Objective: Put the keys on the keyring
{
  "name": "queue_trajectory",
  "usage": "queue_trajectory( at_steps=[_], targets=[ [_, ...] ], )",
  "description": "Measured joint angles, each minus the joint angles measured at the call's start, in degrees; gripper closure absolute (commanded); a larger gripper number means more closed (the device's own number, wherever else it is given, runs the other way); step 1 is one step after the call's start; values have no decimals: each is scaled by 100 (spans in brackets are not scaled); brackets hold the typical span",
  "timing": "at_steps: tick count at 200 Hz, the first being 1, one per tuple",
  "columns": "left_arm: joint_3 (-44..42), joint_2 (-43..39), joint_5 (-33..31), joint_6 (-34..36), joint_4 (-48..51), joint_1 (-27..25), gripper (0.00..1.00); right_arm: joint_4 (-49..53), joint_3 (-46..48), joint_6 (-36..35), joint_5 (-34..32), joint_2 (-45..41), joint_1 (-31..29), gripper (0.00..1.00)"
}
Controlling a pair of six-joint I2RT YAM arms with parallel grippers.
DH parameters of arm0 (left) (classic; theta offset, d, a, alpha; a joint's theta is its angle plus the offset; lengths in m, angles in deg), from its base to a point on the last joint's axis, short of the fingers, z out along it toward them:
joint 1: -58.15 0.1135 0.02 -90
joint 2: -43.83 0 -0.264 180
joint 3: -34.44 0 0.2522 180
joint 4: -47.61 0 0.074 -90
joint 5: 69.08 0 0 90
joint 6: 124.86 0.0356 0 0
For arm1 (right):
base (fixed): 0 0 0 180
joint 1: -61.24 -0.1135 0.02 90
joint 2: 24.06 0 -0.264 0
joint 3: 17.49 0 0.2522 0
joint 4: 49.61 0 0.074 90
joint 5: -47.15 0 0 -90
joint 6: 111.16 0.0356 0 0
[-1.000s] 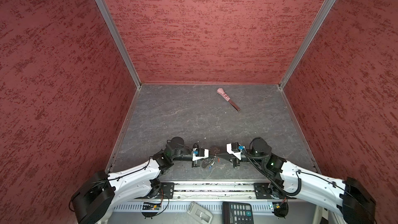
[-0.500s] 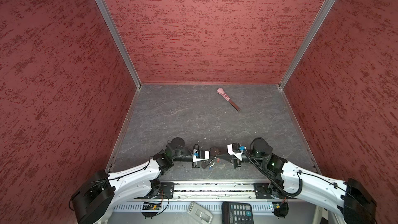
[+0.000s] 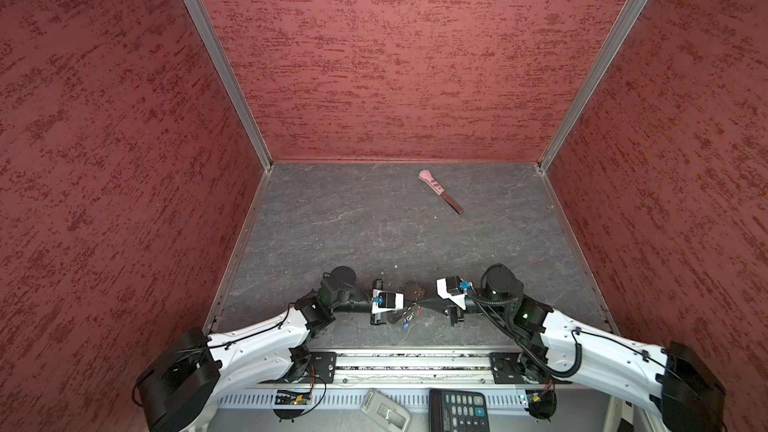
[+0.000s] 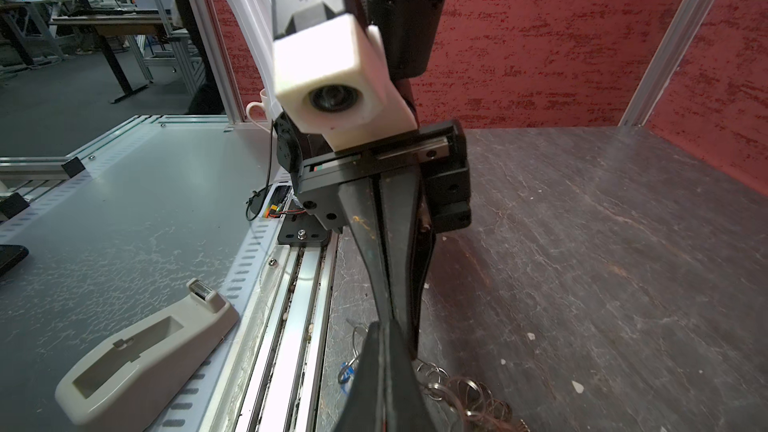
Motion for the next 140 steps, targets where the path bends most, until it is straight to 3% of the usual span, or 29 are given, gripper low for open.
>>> queue_trajectory(
  at_steps=[51, 105, 140],
  targets=[
    [-17, -2, -509, 352, 0, -332, 100, 122, -31, -2, -166, -33, 0, 100],
    [-391, 74, -2210, 1110, -420, -999, 100, 162, -31, 0, -297, 15, 0, 100],
    [-391, 197, -2782, 1405, -597, -1163, 100, 122, -26, 9, -380, 37, 0, 100]
  ],
)
